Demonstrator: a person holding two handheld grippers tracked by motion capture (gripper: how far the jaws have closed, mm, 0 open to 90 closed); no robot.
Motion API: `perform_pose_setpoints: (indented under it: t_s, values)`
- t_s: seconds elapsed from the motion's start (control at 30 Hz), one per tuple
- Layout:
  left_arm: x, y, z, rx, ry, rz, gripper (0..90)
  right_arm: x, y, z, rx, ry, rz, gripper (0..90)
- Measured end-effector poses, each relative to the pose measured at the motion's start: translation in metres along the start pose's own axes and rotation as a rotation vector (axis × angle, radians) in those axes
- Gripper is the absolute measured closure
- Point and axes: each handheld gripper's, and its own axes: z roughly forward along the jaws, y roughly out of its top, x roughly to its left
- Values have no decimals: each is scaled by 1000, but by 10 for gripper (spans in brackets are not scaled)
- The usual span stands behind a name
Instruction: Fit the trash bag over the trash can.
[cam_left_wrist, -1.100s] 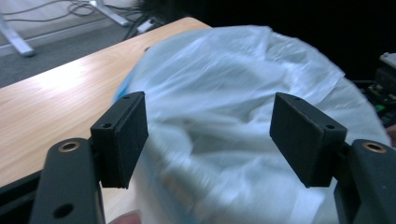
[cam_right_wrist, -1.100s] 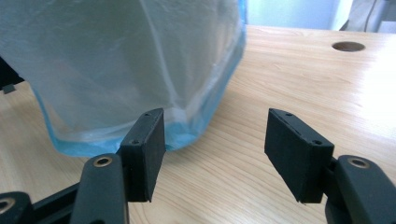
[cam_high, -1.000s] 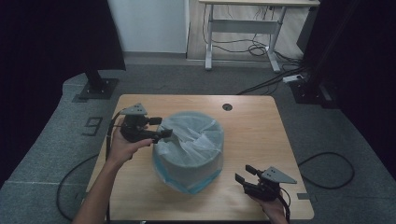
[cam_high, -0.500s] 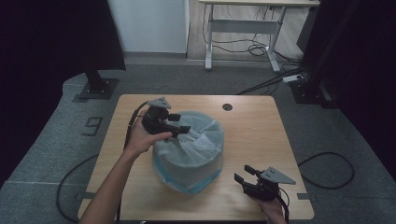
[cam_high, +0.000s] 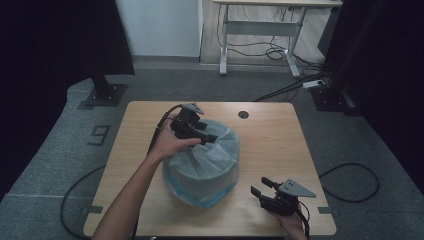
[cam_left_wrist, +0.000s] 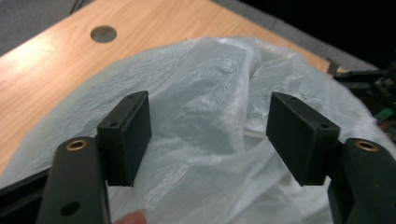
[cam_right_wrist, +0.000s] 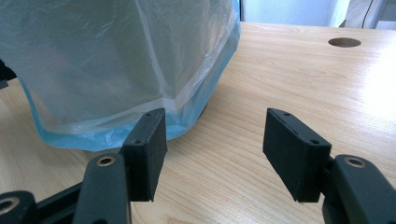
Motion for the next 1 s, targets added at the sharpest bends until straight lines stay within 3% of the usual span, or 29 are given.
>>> perform_pose_setpoints:
  t_s: [0.13,0.4,0.6,0.73,0.83,1.0]
  values:
    - [-4,5,12,72,21,16,316,1,2,-2,-5,3,-2,388]
    - [-4,7,28,141,31,19,323,1,1,-2,4,2,-6,388]
    - [-4,7,39,184,11,19,319,1,1,-2,7,1,-3,388]
    - [-3,6,46,227,24,26,313,1,0,-1,18,-1,-5,388]
    - [-3,6,47,227,27,28,317,1,0,-1,18,-4,-3,388]
    - [-6,7,30,130,28,24,318,-1,0,-1,20,-11,4,388]
